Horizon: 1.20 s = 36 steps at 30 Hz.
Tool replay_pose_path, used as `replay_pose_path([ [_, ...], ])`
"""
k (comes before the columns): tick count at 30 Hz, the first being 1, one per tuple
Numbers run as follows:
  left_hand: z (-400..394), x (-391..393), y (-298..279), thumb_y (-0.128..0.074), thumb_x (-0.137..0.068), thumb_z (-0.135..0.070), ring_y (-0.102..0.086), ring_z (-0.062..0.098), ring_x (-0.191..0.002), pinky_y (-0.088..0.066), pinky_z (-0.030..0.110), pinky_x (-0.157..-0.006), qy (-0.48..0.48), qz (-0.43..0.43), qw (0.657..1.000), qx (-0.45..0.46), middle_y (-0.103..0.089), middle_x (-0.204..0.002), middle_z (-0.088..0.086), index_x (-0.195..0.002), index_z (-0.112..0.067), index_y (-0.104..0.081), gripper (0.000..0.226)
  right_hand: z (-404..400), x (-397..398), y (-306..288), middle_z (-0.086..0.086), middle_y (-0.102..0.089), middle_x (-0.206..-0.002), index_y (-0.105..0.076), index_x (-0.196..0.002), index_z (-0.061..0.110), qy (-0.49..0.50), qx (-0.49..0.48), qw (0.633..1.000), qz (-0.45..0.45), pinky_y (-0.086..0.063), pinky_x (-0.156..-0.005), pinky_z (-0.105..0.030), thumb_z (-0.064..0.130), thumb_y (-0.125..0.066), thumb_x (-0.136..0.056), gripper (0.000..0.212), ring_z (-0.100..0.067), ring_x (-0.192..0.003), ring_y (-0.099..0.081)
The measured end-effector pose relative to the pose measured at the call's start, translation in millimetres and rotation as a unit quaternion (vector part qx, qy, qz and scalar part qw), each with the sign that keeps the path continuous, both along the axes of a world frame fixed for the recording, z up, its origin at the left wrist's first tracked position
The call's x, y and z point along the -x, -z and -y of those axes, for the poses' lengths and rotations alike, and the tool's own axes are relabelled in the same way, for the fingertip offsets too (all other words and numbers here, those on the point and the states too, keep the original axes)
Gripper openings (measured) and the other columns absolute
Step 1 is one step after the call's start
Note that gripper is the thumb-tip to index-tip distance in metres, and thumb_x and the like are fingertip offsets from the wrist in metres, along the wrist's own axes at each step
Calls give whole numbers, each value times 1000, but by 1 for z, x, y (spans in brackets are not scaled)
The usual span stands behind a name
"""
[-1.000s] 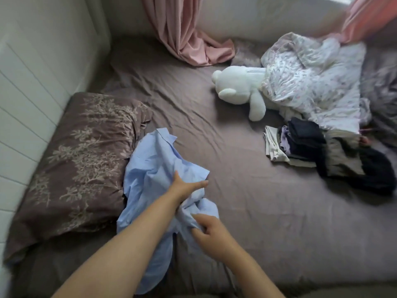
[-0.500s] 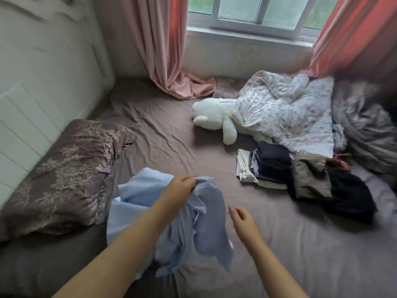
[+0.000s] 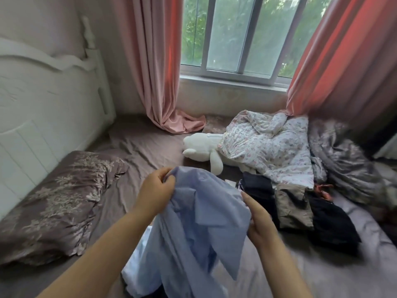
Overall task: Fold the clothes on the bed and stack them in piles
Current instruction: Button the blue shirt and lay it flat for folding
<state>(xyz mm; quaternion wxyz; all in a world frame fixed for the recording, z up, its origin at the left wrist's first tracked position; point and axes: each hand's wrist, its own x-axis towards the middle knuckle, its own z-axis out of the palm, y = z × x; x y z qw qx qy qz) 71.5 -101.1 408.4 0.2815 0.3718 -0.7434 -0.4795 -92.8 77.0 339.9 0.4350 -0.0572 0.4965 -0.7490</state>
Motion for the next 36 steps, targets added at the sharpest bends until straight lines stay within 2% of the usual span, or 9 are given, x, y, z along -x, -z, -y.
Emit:
replay_pose_path([
  [4, -19, -16, 10, -56, -81, -41, -56, 23, -106, -37, 24, -92, -47, 16, 980, 193, -63, -109, 4, -115, -21, -66, 40, 13, -11, -52, -17, -66, -92, -61, -113, -6, 59, 52, 994, -71, -55, -64, -26, 12, -61, -88, 31, -21, -75, -65],
  [10, -46, 3, -12, -73, -63, -57, -53, -8, -110, -41, 7, -92, 170, -84, 977, 95, -53, -123, -21, -137, -40, -40, 82, 54, -57, -107, -17, -71, -86, -69, -96, 1, -18, 34, 979, -200, -58, -70, -28, -11, -52, -81, 26, -24, -76, -69],
  [16, 2, 15, -39, -52, -85, -21, -66, 21, -84, -52, 31, -75, 90, -77, 975, 188, -71, -95, 3, -117, -20, -61, 34, 68, -50, -142, -3, -72, -92, -69, -93, 24, -64, -46, 911, -404, -56, -85, -32, -18, -40, -85, 51, -18, -93, -69],
  [21, 38, 29, -70, -57, -94, -15, -49, 4, -63, -40, 22, -65, 183, -76, 972, 125, -59, -71, 1, -84, -7, -66, 16, 61, -20, -129, 2, -70, -70, -69, -77, 21, -17, -262, 767, -586, -53, -73, -33, 16, -69, -84, 9, 1, -61, -62],
  [24, 57, 34, -78, -60, -93, -19, -48, 3, -63, -39, 20, -63, 256, -45, 965, 35, -56, -70, -2, -78, -12, -63, 16, 57, -14, -110, -14, -64, -90, -76, -84, 16, -37, -277, 778, -562, -46, -72, -29, 30, -73, -83, 14, -10, -75, -56],
  [27, 74, 31, -76, -55, -94, -9, -57, 2, -73, -44, 18, -73, 307, -28, 947, -90, -64, -78, -6, -86, -14, -66, 14, 55, -16, -102, -10, -64, -114, -75, -100, 12, -99, -178, 855, -476, -46, -83, -17, 22, -67, -90, 16, -14, -101, -61],
  [30, 93, 21, -67, -55, -96, -27, -58, 7, -92, -43, 15, -79, 320, 121, 937, -76, -66, -94, -9, -101, -20, -67, 14, 60, -21, -102, -11, -69, -92, -71, -98, 5, -102, -127, 923, -348, -49, -75, -30, 15, -54, -97, 19, -21, -88, -61],
  [33, 112, 10, -61, -52, -96, -34, -61, 14, -95, -45, 28, -82, 279, 117, 943, -140, -68, -103, 0, -103, -22, -68, 21, 71, -21, -105, -23, -67, -88, -66, -101, -7, -76, -202, 904, -370, -44, -76, -33, 17, -49, -98, 29, -20, -83, -56],
  [36, 110, -2, -60, -56, -94, -31, -65, 10, -85, -45, 24, -73, 224, 9, 974, -19, -72, -90, -5, -87, -28, -70, 16, 84, -20, -108, -23, -67, -88, -67, -91, -4, -101, -252, 889, -369, -43, -73, -33, 29, -55, -94, 35, -20, -78, -55],
])
